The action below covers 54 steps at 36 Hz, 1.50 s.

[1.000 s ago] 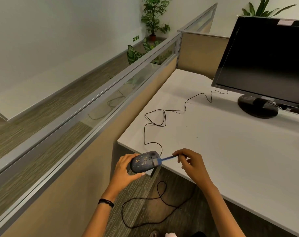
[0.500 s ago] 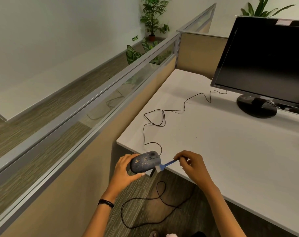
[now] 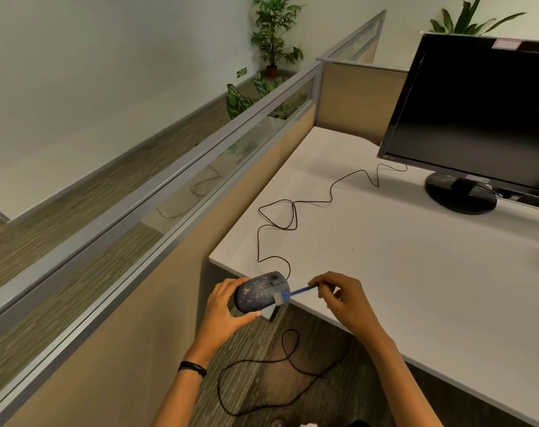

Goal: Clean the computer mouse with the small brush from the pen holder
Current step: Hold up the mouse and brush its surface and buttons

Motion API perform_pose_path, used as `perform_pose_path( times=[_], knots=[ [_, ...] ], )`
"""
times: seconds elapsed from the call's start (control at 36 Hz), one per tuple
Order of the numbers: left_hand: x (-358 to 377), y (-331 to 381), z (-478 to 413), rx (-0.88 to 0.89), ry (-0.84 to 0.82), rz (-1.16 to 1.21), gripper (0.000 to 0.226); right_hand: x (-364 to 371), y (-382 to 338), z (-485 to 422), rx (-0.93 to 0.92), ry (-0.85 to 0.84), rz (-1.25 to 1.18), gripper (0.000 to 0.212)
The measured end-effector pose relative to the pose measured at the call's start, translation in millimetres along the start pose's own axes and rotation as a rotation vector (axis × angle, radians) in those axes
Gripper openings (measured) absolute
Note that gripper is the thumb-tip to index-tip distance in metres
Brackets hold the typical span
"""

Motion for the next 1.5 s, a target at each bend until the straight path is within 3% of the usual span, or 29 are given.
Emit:
perform_pose_path(
  times=[0.17, 0.36, 0.5, 0.61, 0.75, 0.92, 1.11, 1.28, 1.5],
  knots=[
    [0.0, -0.3, -1.2, 0.011, -0.003, 0.002, 0.066, -4.9, -4.2, -2.6, -0.014, 0.073, -0.041, 0.029],
    [0.2, 3.6, -2.6, 0.031, -0.004, 0.008, 0.064, 1.9, -6.4, -5.3, -0.009, -0.028, 0.008, 0.034],
    [-0.4, 2.7, -3.7, 0.024, -0.002, 0.012, 0.064, -1.2, -10.3, -6.4, -0.025, 0.031, -0.019, 0.028],
    [-0.3, 1.2, -4.1, 0.012, -0.011, 0.015, 0.064, 3.8, -6.9, -7.4, -0.002, -0.032, 0.012, 0.029],
    [-1.0, -1.0, -3.7, -0.002, -0.021, 0.011, 0.064, -0.3, -7.8, -10.3, -0.011, 0.056, -0.006, 0.025],
    [-0.9, -0.9, -5.2, 0.013, -0.034, -0.007, 0.065, 6.9, -6.5, -10.9, 0.003, -0.04, 0.021, 0.026],
    [-1.0, -0.1, -6.2, 0.016, -0.035, -0.01, 0.065, 3.0, -7.8, -13.1, -0.015, 0.022, -0.012, 0.029],
    [-3.3, -0.2, -9.5, 0.026, -0.031, -0.019, 0.065, 10.1, -5.2, -16.3, -0.015, -0.048, 0.02, 0.036],
    [-2.6, -0.6, -12.0, 0.028, -0.026, -0.029, 0.066, 7.9, -7.6, -16.2, -0.013, 0.011, -0.004, 0.03]
  ],
)
Point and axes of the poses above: each hand's wrist, its own z-axis away from the middle knuckle, its own x-axis out of the palm, y = z × x, the point moved 7 cm from there along -z, towards the middle knuckle, and after that the axes turned 1 degree about -y, right-handed, at the moved point
